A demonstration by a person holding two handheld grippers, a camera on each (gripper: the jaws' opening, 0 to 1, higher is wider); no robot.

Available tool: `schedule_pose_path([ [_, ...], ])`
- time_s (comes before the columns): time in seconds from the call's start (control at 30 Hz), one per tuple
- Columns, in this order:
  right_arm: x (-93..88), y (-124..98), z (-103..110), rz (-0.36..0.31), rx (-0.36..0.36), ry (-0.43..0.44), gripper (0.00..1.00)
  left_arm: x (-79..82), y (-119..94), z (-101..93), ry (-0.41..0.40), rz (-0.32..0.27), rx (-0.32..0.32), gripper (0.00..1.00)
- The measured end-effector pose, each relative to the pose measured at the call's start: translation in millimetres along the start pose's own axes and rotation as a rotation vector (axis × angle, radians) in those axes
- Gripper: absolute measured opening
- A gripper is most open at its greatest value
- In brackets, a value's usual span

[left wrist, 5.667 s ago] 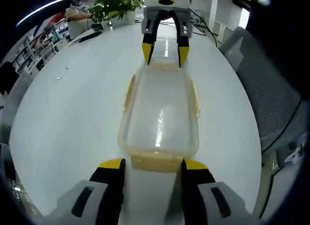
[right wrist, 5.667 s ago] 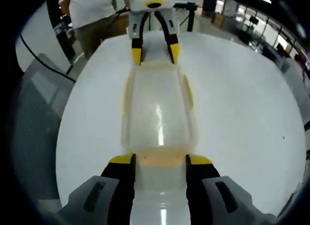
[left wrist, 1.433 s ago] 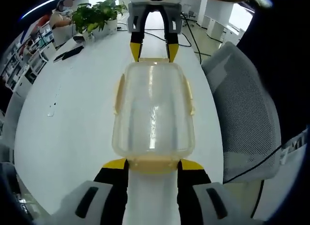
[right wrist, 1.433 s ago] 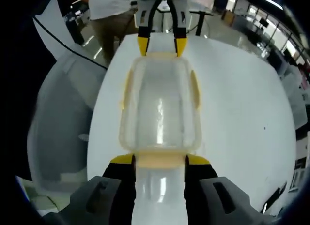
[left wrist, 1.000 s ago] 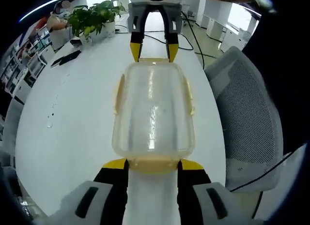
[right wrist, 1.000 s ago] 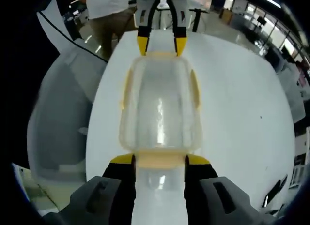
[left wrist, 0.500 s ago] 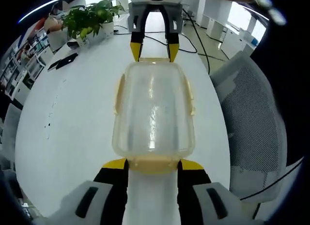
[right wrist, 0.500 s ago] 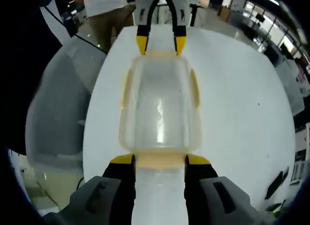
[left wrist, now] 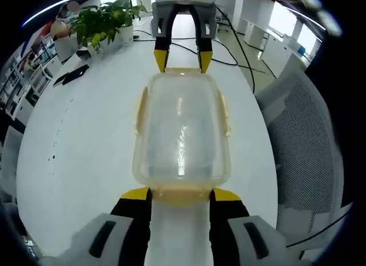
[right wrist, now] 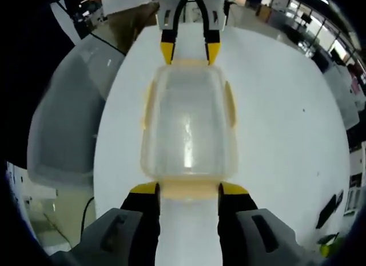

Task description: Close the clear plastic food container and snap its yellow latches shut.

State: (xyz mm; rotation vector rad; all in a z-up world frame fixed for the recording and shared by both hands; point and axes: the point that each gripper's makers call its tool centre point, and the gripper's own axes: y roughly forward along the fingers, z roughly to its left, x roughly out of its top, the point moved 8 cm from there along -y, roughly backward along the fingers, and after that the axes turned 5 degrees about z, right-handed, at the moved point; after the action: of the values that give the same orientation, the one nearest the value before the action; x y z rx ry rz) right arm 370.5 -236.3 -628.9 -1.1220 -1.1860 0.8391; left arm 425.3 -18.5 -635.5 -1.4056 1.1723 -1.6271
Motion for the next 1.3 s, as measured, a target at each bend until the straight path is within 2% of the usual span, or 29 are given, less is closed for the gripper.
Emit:
schedule_pose_path([
  [0.43,-16.4,6,-5,0.023,0.002,0.001,0.36,11.2,14,4.4,0.005,0.0,-0.005,0.34],
  [0.8,-22.9,11,-7,0.045,0.005,-0.003,0.36,15.2,21,5.2,0.001,0.005,-0.01,0.34],
  [1.3,-26.0,15,-9,0.038,0.012,-0.009,0.37,15.6,25,5.6,-0.006,0.013,-0.024,0.35],
])
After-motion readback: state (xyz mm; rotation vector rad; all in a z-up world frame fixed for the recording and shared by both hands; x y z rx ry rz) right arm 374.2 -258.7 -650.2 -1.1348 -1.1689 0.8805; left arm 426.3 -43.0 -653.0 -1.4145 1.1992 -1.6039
